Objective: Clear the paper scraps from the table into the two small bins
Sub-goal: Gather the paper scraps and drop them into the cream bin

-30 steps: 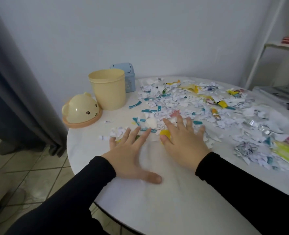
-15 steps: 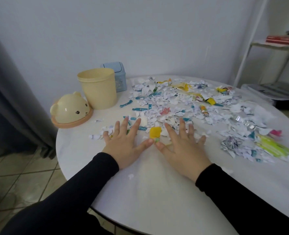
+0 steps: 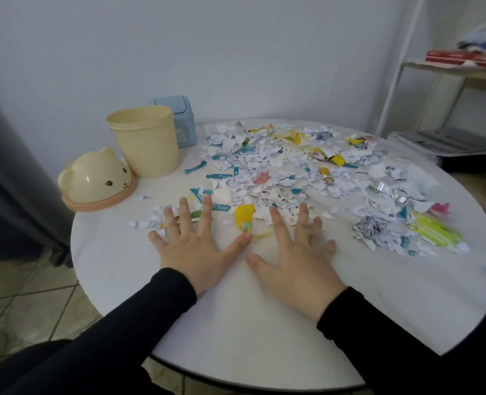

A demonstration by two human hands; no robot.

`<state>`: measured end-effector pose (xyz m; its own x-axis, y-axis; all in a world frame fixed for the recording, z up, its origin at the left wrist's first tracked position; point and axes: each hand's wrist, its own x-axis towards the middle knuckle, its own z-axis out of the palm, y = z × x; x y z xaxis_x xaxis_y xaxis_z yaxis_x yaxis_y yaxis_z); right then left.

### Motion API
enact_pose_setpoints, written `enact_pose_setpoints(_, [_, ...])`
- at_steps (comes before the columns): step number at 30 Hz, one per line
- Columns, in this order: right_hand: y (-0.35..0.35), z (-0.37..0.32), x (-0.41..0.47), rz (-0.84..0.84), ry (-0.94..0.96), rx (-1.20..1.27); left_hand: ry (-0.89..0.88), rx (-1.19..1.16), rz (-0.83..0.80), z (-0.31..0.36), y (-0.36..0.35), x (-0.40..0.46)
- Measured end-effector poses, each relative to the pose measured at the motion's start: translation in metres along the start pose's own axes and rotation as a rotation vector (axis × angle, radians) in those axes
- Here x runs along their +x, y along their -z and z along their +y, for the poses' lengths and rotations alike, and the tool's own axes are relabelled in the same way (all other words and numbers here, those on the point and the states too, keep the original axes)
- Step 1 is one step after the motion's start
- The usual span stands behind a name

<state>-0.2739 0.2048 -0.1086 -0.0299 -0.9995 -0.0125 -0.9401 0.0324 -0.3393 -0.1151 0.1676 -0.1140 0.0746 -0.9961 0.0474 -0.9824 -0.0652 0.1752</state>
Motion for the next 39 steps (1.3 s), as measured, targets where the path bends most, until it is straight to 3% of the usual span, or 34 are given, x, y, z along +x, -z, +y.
enact_pose_setpoints(6, [-0.006, -0.004, 0.052, 0.045, 0.025, -0.043, 0.123, 0.017, -0.016, -0.013, 0.002, 0.036])
enact_pose_setpoints(13, [-0.009, -0.023, 0.098, 0.122, 0.113, -0.021, -0.013, 0.001, 0.015, -0.022, 0.005, 0.071])
enact_pose_setpoints(16, [-0.010, -0.028, 0.118, 0.168, 0.128, -0.083, 0.107, -0.022, 0.068, -0.030, 0.010, 0.075])
enact_pose_setpoints(21, [-0.016, -0.039, 0.135, 0.180, 0.142, -0.087, 0.315, -0.098, -0.001, -0.045, 0.012, 0.075])
enact_pose_setpoints(28, [-0.023, -0.056, 0.152, 0.164, 0.033, -0.083, -0.023, -0.107, 0.015, -0.048, 0.011, 0.109])
enact_pose_setpoints(31, [-0.022, -0.057, 0.155, 0.235, 0.062, -0.082, -0.159, -0.171, 0.045, -0.044, 0.011, 0.120])
enact_pose_setpoints(35, [-0.020, -0.056, 0.156, 0.292, 0.097, -0.070, -0.258, -0.200, 0.173, -0.044, 0.007, 0.130])
enact_pose_setpoints(39, [-0.018, -0.061, 0.171, 0.278, 0.156, -0.144, -0.289, -0.134, 0.125, -0.044, 0.004, 0.148])
